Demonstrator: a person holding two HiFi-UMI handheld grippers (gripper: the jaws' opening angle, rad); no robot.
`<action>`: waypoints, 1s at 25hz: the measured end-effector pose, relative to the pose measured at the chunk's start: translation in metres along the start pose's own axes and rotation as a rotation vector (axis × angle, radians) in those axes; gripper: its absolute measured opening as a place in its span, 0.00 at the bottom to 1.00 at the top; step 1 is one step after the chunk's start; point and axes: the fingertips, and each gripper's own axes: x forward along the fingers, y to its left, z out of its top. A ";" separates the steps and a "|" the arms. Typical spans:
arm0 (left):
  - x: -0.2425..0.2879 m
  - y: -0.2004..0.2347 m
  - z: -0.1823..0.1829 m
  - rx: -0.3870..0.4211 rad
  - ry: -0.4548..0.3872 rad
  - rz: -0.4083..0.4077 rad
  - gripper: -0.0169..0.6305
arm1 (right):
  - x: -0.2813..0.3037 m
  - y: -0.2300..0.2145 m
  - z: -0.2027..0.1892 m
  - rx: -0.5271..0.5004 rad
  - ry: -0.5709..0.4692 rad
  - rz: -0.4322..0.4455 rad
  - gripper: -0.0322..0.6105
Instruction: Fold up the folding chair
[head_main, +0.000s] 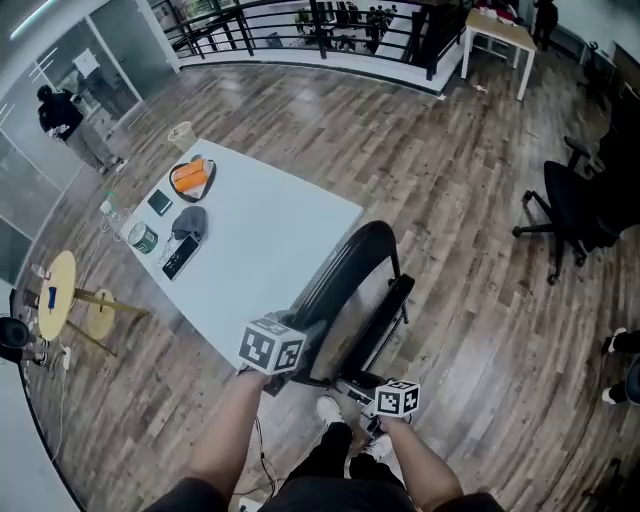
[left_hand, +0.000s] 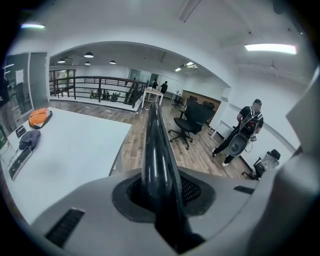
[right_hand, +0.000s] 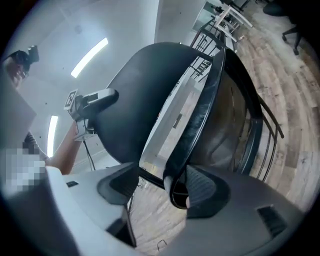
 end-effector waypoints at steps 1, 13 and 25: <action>-0.003 0.006 0.000 -0.004 0.000 0.000 0.16 | 0.014 0.005 0.003 0.002 0.006 0.012 0.52; -0.015 0.067 0.002 -0.013 -0.001 0.004 0.15 | 0.107 0.004 0.029 0.047 0.074 -0.033 0.30; -0.030 0.149 0.007 -0.029 -0.015 0.052 0.16 | 0.171 0.008 0.041 0.048 0.122 -0.034 0.31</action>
